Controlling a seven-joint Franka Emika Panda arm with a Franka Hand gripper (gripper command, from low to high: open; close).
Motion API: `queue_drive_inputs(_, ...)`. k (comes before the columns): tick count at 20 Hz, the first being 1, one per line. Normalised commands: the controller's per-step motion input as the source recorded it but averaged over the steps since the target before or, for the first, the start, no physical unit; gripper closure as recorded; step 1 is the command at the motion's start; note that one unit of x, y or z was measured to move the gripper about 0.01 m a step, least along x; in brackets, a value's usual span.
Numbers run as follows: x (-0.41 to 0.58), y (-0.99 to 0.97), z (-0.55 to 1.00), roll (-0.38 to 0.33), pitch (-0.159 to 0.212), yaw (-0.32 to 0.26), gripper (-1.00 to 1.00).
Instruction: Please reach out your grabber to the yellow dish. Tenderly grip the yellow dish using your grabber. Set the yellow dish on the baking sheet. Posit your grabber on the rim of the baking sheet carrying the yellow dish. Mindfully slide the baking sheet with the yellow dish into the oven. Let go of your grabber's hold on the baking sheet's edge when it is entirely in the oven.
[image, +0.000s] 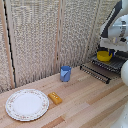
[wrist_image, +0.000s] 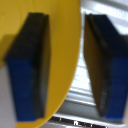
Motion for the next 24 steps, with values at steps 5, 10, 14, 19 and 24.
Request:
queue_drive_inputs(5,-0.058,0.04,0.70,-0.094,0.157,0.048,-1.00)
queue_drive_inputs(10,-0.158,0.35,0.73,-0.107,0.159,0.178,-1.00)
queue_drive_inputs(14,0.037,0.36,0.62,-0.110,0.185,0.183,-1.00)
queue_drive_inputs(19,0.083,0.28,0.52,-0.138,0.166,0.201,-1.00)
queue_drive_inputs(24,0.031,0.07,0.33,-0.196,0.106,0.231,-1.00)
